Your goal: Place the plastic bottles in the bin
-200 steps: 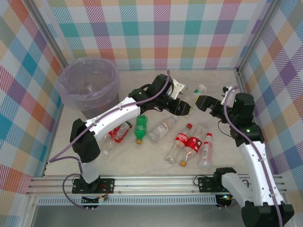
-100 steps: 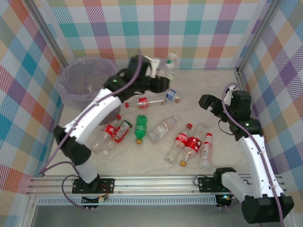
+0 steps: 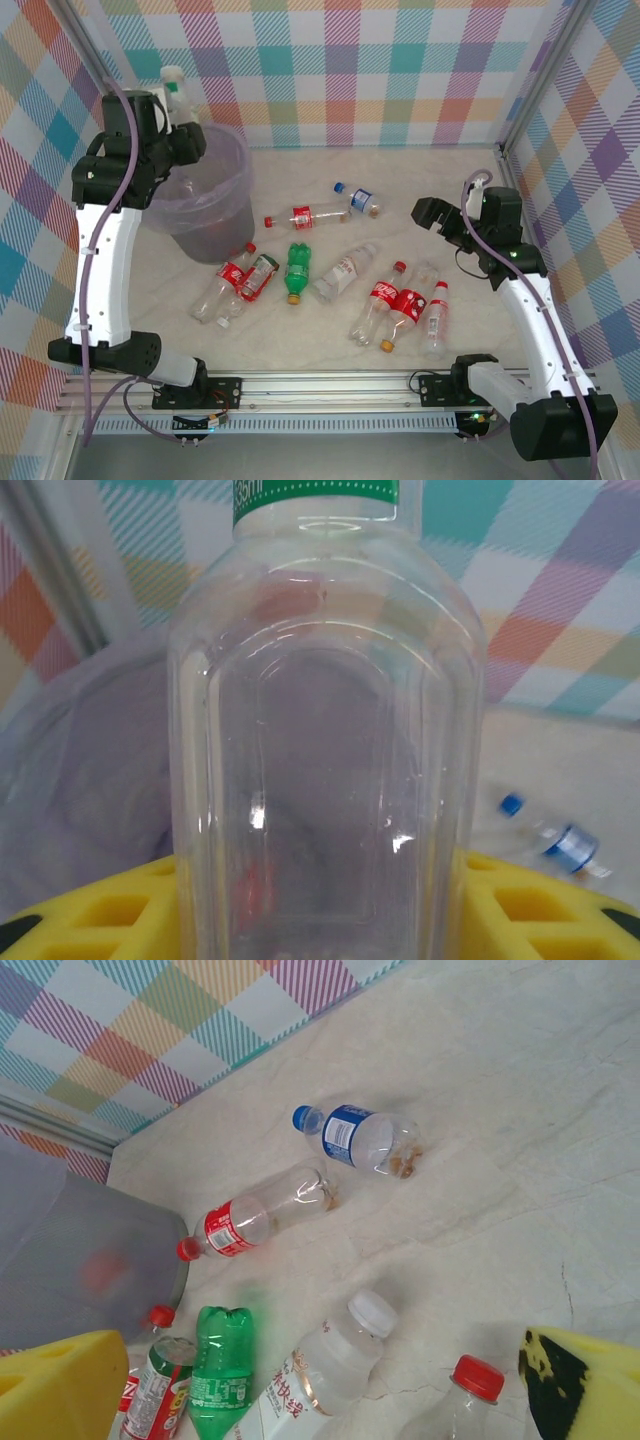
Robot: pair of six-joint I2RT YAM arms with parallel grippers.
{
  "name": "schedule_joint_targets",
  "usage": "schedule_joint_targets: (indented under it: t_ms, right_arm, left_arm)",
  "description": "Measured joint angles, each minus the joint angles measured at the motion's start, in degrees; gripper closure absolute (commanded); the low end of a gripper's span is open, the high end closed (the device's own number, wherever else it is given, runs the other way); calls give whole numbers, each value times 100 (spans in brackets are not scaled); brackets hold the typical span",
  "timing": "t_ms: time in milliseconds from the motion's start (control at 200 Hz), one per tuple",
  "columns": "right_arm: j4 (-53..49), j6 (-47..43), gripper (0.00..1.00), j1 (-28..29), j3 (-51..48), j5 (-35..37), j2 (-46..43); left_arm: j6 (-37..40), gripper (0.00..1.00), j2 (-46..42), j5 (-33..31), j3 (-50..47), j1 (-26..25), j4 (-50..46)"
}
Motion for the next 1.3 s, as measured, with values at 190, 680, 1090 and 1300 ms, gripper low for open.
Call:
schedule_joint_targets:
  t_ms: [190, 680, 1090, 1300]
  right_arm:
    - [-105, -46, 0, 0, 2, 7, -22]
    - [-535, -138, 1, 0, 122, 166, -35]
    - [-2111, -238, 3, -256, 343, 828, 107]
    - [-3005, -175, 8, -256, -179, 1016, -33]
  left_arm:
    - [356, 85, 367, 11, -664, 199, -332]
    - [723, 63, 782, 350, -1091, 387, -457]
    - [813, 20, 916, 334, -1202, 387, -339]
    - [881, 3, 916, 297, -1202, 387, -256]
